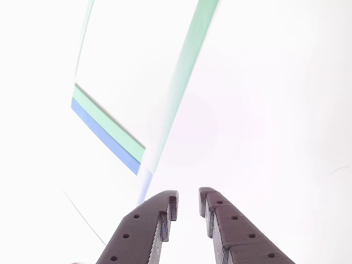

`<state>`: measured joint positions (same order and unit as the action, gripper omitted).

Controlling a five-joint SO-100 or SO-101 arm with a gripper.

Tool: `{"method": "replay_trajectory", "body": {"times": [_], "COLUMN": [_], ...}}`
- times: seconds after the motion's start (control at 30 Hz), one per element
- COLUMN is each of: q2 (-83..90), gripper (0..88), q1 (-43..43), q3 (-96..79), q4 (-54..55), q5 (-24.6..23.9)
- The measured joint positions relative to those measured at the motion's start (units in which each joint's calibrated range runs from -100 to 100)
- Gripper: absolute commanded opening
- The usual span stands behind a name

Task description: Tower of hanoi

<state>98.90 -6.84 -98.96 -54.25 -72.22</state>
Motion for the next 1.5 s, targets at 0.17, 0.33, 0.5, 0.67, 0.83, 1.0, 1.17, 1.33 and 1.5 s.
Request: {"method": "replay_trajectory", "body": {"times": [0.17,0.33,0.5,0.67,0.83,1.0,1.17,1.33,1.5], "q2": [0.0,0.0,0.0,0.0,0.0,0.0,0.0,0.0,0.0], "gripper": [0.2,0.2,0.2,0.2,0.1,0.1,0.1,0.1,0.0], "q1": [0.0,0.0,0.0,0.0,0.0,-0.57,-1.8,-3.11,-3.19], "q3": [0.0,0.0,0.0,0.0,0.0,0.0,0.0,0.0,0.09], "q4": [0.0,0.0,0.0,0.0,0.0,0.0,0.0,0.0,0.0], "q5": [0.0,0.0,0.0,0.0,0.79,1.77,4.14,5.71,16.95]}}
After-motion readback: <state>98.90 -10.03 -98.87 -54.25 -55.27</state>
